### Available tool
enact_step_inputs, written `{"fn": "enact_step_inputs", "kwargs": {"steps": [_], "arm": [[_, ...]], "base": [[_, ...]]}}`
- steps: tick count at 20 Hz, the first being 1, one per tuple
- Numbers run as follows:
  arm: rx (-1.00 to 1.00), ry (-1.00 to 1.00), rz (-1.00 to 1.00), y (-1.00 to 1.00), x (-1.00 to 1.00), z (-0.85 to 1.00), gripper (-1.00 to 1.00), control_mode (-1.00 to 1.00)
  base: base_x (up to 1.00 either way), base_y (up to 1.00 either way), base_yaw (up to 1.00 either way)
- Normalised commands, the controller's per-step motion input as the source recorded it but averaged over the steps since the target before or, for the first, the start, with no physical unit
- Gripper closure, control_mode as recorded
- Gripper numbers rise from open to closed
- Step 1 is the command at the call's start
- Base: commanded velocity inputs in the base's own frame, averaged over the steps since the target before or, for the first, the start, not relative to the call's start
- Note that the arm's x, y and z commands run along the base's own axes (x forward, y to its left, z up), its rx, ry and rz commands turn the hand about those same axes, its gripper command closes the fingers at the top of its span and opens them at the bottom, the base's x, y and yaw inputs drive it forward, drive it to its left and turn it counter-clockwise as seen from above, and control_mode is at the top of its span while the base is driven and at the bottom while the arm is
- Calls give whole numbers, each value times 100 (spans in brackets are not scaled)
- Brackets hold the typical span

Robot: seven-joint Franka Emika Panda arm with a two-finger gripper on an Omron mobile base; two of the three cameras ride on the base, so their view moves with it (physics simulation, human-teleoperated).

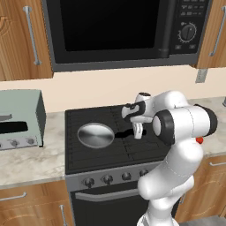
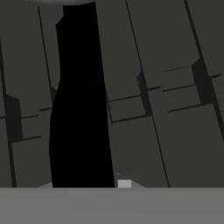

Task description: Place the pan on the front left burner on the stove. Then place the tomato and the onion in the pan and turn on the front left burner.

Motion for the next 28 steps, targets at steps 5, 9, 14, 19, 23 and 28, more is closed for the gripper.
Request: {"fn": "enact_step_inputs", "kwargs": {"steps": [5,9,14,19,23,28], "arm": [[-4,0,0,2,-15,-1,-100,-100],[0,0,0,0,-19,0,-100,-100],[0,0,0,0,-12,9,-100,-100],[0,-3,0,0,0,29,-100,-100],[0,-4,0,0,0,37,-100,-100],[0,-1,0,0,-1,25,-100,-100]], "base": [[0,0,0],[0,0,0],[0,0,0],[0,0,0],[0,0,0],[0,0,0]]}}
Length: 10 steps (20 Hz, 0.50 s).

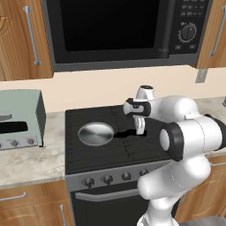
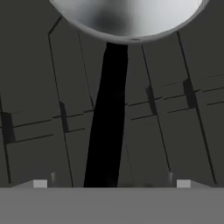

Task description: Place the pan on the front left burner on the stove. Then place the tomato and the onion in the pan and turn on the front left burner.

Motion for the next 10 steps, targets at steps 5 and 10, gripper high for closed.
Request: {"fn": "enact_step_inputs", "kwargs": {"steps": [5,10], "arm": [[0,-4,-11,-23,-17,8,-100,-100],[0,-2,-23,-31,-18,13,-100,-100]], "base": [[0,0,0],[0,0,0]]}}
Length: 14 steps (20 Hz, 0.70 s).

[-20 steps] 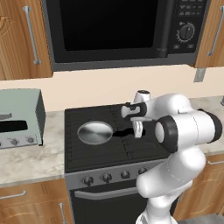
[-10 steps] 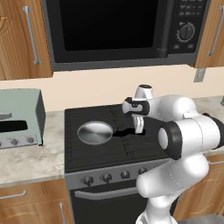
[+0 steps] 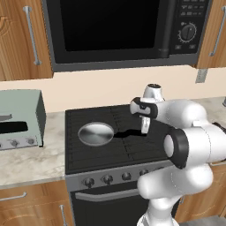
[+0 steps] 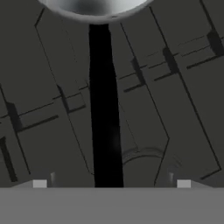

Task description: Place the pan on the front left burner on the stove. Then place the tomato and the onion in the pan and turn on the front left burner.

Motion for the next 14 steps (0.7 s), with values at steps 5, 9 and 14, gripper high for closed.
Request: {"fn": "enact_step_inputs", "kwargs": {"steps": [5,9,14], "arm": [[0,0,-27,-34,-23,19,-100,-100],[0,-4,-29,-29,-24,31,-100,-100],[0,-5,-31,-31,-27,24,-100,-100]], "base": [[0,0,0],[0,0,0],[0,0,0]]}}
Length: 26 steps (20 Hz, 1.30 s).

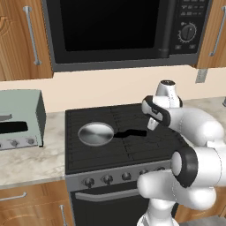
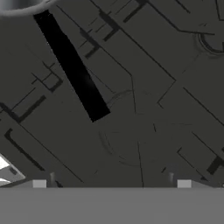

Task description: Place the pan on the front left burner on the stove. Then place the tomato and the onion in the pan and turn on the front left burner.

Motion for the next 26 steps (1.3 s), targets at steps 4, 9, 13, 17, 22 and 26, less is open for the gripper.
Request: {"fn": "enact_step_inputs", "kwargs": {"steps": [4,9,13,17,22,26], "arm": [[0,-9,-30,-36,-28,11,-100,-100],[0,-14,-23,-43,-15,18,-100,-100],[0,-16,-21,-46,-13,19,-100,-100],[0,-15,-23,-56,-7,13,-100,-100],[0,-11,-19,-43,-5,0,-100,-100],[0,-8,-10,-29,0,0,-100,-100]], "base": [[0,0,0],[0,0,0],[0,0,0],[0,0,0],[0,0,0],[0,0,0]]}}
